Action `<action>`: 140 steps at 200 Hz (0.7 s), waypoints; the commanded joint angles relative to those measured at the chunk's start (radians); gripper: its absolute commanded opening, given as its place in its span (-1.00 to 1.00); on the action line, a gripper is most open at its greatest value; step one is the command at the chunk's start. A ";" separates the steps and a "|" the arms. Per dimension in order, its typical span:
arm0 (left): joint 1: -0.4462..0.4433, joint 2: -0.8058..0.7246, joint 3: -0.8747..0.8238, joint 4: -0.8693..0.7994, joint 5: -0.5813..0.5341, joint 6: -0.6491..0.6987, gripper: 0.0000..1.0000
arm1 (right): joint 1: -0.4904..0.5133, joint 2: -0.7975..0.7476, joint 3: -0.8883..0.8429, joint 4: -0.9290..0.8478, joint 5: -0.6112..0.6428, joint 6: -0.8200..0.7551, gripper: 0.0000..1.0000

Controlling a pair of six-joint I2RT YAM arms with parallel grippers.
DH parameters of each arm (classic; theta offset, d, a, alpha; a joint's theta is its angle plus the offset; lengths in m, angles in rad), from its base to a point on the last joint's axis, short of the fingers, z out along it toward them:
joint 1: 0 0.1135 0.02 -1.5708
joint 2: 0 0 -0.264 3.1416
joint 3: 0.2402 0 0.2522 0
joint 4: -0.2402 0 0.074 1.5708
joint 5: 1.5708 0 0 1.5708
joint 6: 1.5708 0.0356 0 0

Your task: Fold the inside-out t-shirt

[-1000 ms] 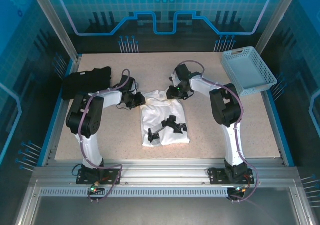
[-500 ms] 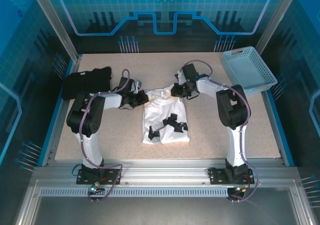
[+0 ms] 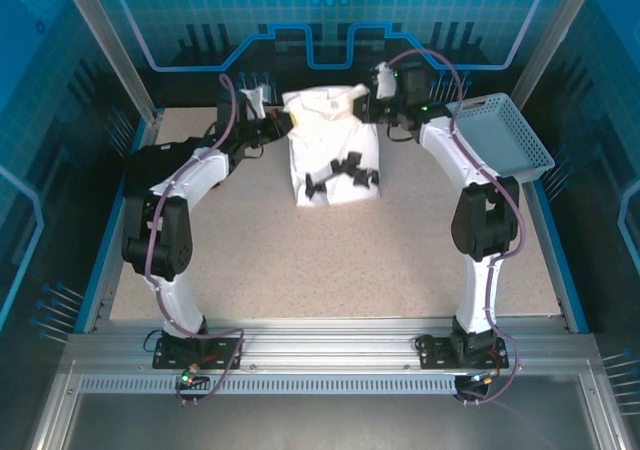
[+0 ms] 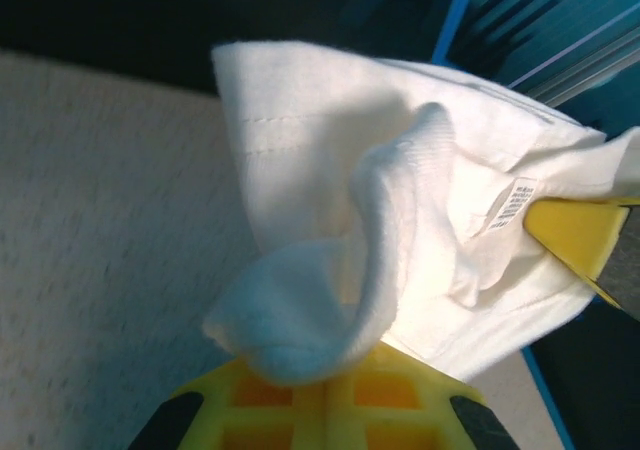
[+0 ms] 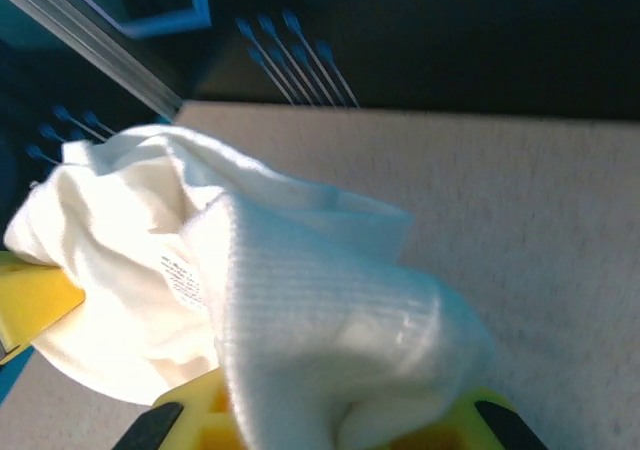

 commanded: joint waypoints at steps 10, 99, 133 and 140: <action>0.001 -0.112 -0.059 0.003 0.016 0.045 -1.00 | -0.011 -0.120 -0.093 0.028 -0.087 -0.067 -1.00; -0.241 -0.466 -0.733 0.226 -0.012 -0.048 -1.00 | 0.033 -0.556 -0.896 0.147 -0.069 -0.025 -1.00; -0.273 -0.452 -0.819 0.304 -0.027 -0.144 -1.00 | 0.033 -0.574 -0.966 0.114 -0.019 -0.029 -1.00; -0.273 -0.433 -0.821 0.315 -0.029 -0.150 -1.00 | 0.032 -0.566 -0.961 0.106 -0.009 -0.027 -1.00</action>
